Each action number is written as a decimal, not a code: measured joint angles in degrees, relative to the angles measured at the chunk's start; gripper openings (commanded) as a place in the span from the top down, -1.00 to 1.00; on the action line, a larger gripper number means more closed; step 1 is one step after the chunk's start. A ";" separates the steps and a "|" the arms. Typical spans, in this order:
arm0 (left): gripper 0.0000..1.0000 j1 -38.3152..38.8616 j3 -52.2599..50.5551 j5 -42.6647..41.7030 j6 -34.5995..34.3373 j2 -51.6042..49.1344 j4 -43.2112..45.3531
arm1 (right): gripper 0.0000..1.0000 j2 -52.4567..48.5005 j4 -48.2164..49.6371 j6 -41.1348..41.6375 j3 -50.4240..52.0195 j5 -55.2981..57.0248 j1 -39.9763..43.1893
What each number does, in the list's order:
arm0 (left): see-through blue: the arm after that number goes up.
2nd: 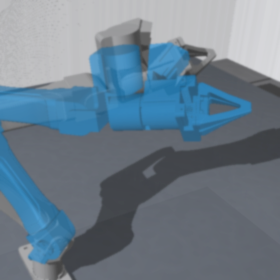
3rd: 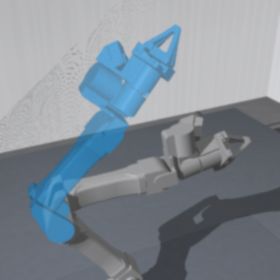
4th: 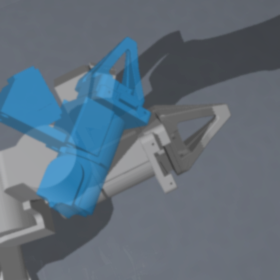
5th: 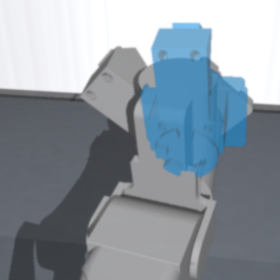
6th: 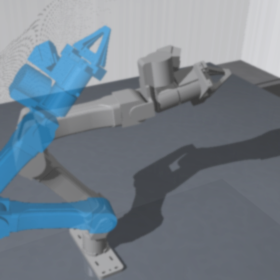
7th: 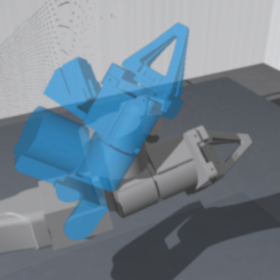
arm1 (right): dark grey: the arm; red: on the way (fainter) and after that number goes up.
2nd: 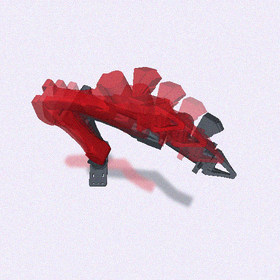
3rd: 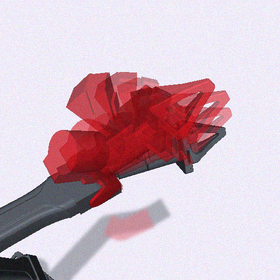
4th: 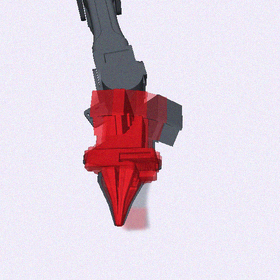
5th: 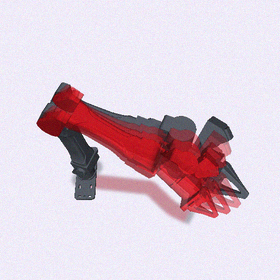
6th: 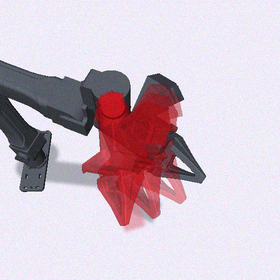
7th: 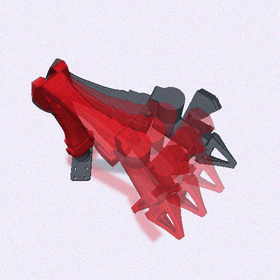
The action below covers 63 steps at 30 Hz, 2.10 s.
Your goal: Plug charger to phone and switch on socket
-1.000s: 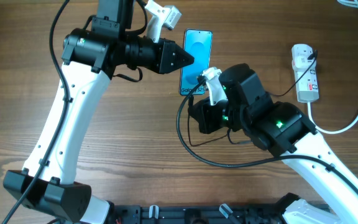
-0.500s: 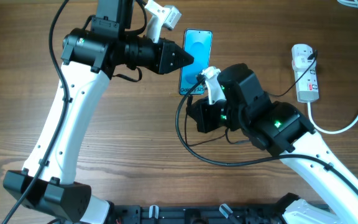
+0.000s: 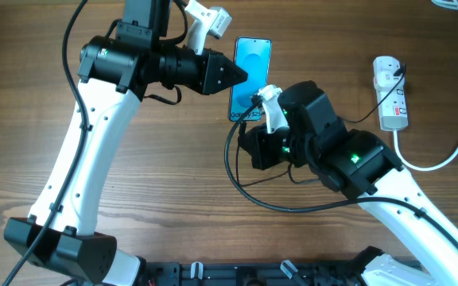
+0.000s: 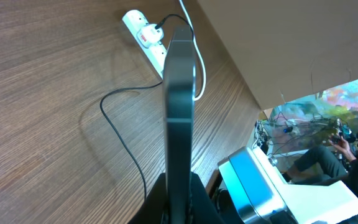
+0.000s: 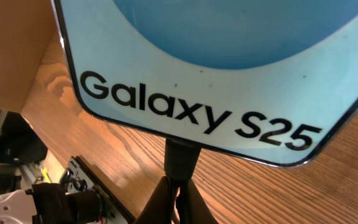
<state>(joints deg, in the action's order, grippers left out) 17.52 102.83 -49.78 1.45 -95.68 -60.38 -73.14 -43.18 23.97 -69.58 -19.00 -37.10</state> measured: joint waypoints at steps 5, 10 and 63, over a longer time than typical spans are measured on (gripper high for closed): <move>0.92 0.00 0.02 0.00 0.02 0.00 0.02 | 0.91 0.00 0.31 0.00 0.02 0.00 0.00; 0.92 0.00 0.22 0.20 0.02 0.00 -0.15 | 0.91 0.00 0.50 0.00 0.02 -0.02 0.00; 0.92 0.02 0.52 0.50 0.42 0.02 -3.63 | 0.37 0.09 -7.19 -1.11 -6.34 3.13 0.17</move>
<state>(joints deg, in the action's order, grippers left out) 17.54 103.35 -49.28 1.87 -95.66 -64.01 -73.06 -50.37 22.85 -75.92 -15.88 -36.93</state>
